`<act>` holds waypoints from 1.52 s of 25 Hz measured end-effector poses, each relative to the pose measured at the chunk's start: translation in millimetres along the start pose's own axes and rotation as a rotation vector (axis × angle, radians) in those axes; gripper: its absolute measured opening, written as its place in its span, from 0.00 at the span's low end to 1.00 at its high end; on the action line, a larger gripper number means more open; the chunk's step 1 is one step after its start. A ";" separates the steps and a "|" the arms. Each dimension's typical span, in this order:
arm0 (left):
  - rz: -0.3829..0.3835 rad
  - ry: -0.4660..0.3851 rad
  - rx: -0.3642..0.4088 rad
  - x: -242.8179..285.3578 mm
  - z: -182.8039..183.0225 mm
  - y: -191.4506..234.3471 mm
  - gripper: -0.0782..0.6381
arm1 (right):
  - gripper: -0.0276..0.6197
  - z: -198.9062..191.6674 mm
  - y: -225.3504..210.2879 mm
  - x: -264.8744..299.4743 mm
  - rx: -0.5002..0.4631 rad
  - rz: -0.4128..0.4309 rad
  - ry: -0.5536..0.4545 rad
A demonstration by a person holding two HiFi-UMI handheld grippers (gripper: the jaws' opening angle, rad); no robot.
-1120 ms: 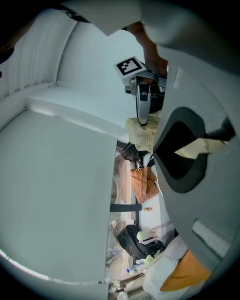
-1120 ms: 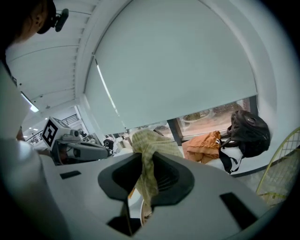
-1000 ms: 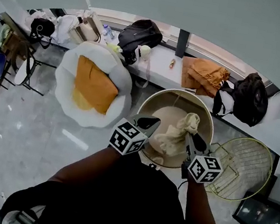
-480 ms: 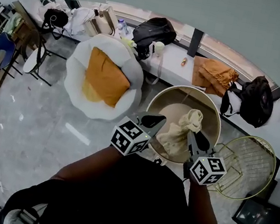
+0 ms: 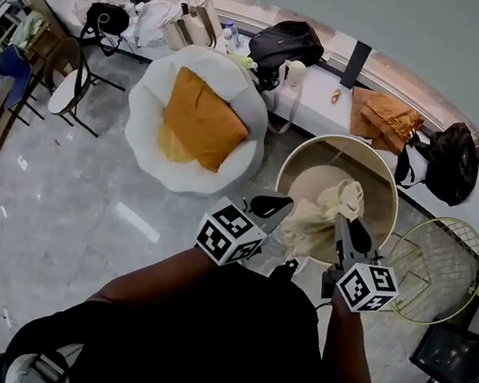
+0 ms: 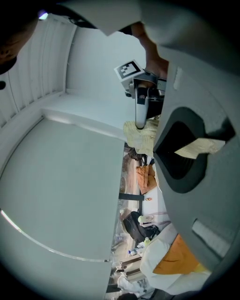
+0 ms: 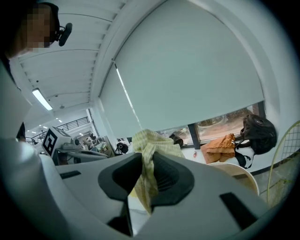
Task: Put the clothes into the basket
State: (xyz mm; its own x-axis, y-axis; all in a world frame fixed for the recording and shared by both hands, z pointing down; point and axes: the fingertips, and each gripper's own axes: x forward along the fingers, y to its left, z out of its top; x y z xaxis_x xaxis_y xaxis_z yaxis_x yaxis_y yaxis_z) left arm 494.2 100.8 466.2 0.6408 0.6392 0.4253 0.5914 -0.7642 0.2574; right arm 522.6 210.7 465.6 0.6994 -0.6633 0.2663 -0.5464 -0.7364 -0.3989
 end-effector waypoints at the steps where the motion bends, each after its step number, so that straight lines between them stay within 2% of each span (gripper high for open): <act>1: -0.005 0.003 0.005 -7.2 -5.2 0.8 0.11 | 0.16 -3.9 8.8 -0.5 0.002 -0.002 -0.004; 8: -0.041 0.012 0.001 -52.6 -35.1 2.5 0.11 | 0.16 -28.9 79.1 -5.6 -0.016 0.031 0.007; 12: -0.013 -0.011 -0.025 -72.7 -41.6 9.9 0.11 | 0.16 -39.7 108.5 -3.8 -0.042 0.084 0.047; 19: 0.107 -0.065 -0.046 -114.4 -49.1 11.7 0.11 | 0.16 -55.5 147.9 -5.1 -0.103 0.227 0.118; 24: 0.225 -0.108 -0.111 -137.3 -56.2 -2.1 0.11 | 0.16 -60.8 166.1 -16.9 -0.140 0.347 0.163; 31: 0.390 -0.188 -0.190 -170.2 -75.4 -46.5 0.11 | 0.16 -65.8 193.8 -54.8 -0.219 0.517 0.184; 38: 0.538 -0.181 -0.281 -198.5 -125.5 -103.2 0.11 | 0.16 -104.1 206.4 -94.4 -0.253 0.651 0.258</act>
State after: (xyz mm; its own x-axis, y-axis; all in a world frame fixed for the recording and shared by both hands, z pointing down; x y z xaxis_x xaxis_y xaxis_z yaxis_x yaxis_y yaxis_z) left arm 244.5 41.9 464.2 0.8999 0.1448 0.4114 0.0282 -0.9606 0.2765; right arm 295.8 107.4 449.4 0.0849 -0.9632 0.2549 -0.9245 -0.1716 -0.3405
